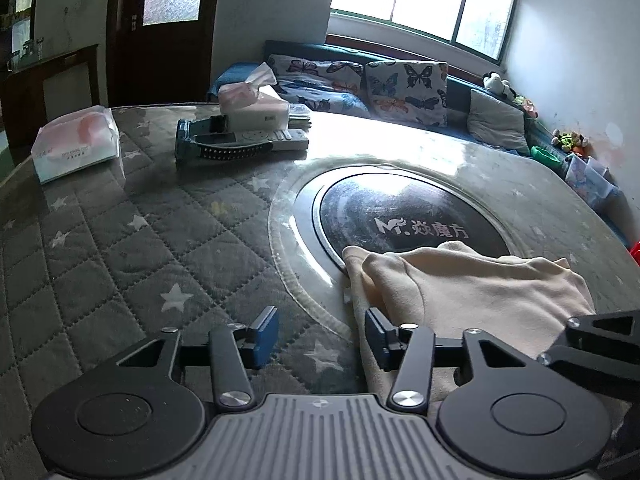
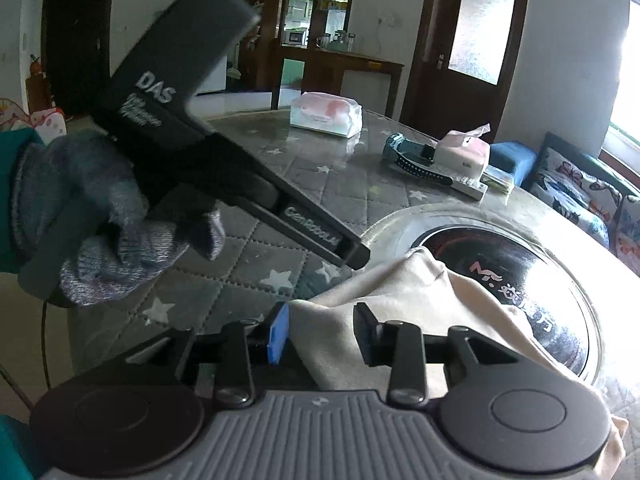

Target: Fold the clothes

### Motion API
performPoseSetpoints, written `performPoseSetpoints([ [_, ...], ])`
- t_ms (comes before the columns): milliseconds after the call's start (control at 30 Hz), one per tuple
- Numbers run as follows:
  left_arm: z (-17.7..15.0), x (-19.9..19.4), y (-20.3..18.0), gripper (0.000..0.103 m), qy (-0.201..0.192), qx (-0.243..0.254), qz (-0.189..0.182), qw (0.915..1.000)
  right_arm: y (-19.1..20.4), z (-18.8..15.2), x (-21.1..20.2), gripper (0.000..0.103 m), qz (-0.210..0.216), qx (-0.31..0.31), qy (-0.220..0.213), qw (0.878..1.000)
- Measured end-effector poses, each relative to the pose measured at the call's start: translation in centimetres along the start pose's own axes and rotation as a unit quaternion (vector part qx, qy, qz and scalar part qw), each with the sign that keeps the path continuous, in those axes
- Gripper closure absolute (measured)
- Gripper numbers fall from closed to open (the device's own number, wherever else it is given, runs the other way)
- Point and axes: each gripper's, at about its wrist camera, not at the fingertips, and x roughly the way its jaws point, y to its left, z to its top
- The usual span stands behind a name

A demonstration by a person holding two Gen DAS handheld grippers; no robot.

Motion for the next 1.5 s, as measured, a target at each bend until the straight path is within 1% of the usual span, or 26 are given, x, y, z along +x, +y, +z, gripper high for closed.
performPoseSetpoints([
  [100, -0.1, 0.0, 0.1, 0.042, 0.002, -0.002, 0.006, 1.0000, 0.5, -0.1, 0.1, 0.064, 0.000, -0.006, 0.001, 1.000],
  [200, 0.0, -0.3, 0.4, 0.035, 0.000, -0.012, 0.012, 0.9998, 1.3, -0.2, 0.4, 0.063, -0.005, -0.022, 0.004, 1.000],
  [300, 0.1, -0.5, 0.9, 0.032, -0.001, -0.029, 0.014, 0.9995, 1.8, -0.3, 0.7, 0.063, -0.010, -0.030, 0.008, 0.999],
  [400, 0.0, -0.8, 1.2, 0.030, 0.003, -0.051, 0.006, 0.9987, 2.0, -0.4, 1.1, 0.064, -0.020, -0.034, 0.012, 0.999],
  [533, -0.4, -0.8, 0.8, 0.030, 0.004, -0.049, 0.006, 0.9988, 2.2, -0.7, 1.2, 0.064, -0.024, -0.034, 0.014, 0.999],
  [633, -0.7, -0.8, 0.6, 0.030, 0.003, -0.045, 0.014, 0.9989, 1.8, -1.0, 0.6, 0.061, -0.021, -0.019, 0.009, 1.000],
  [733, -0.8, -1.1, 0.8, 0.030, -0.001, -0.049, 0.015, 0.9987, 0.6, -1.6, -0.8, 0.061, -0.024, 0.016, 0.006, 1.000],
  [900, -0.9, -1.8, 0.2, 0.029, -0.017, -0.042, 0.016, 0.9988, -2.0, -3.2, -3.7, 0.061, -0.058, 0.068, 0.000, 0.996],
  [1000, -1.0, -2.0, -0.6, 0.029, -0.025, -0.030, 0.011, 0.9992, -4.4, -4.7, -5.4, 0.061, -0.093, 0.122, -0.005, 0.988],
  [1100, -1.4, -1.8, -1.9, 0.029, -0.028, -0.004, 0.010, 0.9996, -6.8, -6.2, -6.7, 0.061, -0.121, 0.182, -0.009, 0.976],
  [1233, -1.9, -1.1, -3.0, 0.029, -0.022, 0.018, 0.009, 0.9996, -9.0, -8.4, -7.8, 0.062, -0.150, 0.237, -0.011, 0.960],
  [1300, -2.0, -0.8, -3.2, 0.029, -0.021, 0.022, 0.014, 0.9994, -9.9, -9.5, -7.9, 0.065, -0.154, 0.258, -0.006, 0.954],
  [1333, -2.1, -0.7, -3.2, 0.029, -0.020, 0.025, 0.016, 0.9994, -10.1, -9.9, -7.9, 0.069, -0.156, 0.262, -0.007, 0.952],
  [1400, -2.2, -0.5, -3.2, 0.029, -0.020, 0.027, 0.021, 0.9992, -10.8, -10.5, -8.2, 0.073, -0.158, 0.277, -0.012, 0.948],
  [1433, -2.2, -0.5, -3.2, 0.029, -0.021, 0.028, 0.026, 0.9991, -11.1, -10.7, -8.4, 0.076, -0.158, 0.288, -0.014, 0.944],
  [1500, -2.2, -0.4, -2.9, 0.029, -0.019, 0.024, 0.032, 0.9990, -11.4, -10.7, -8.6, 0.077, -0.160, 0.294, -0.015, 0.942],
])
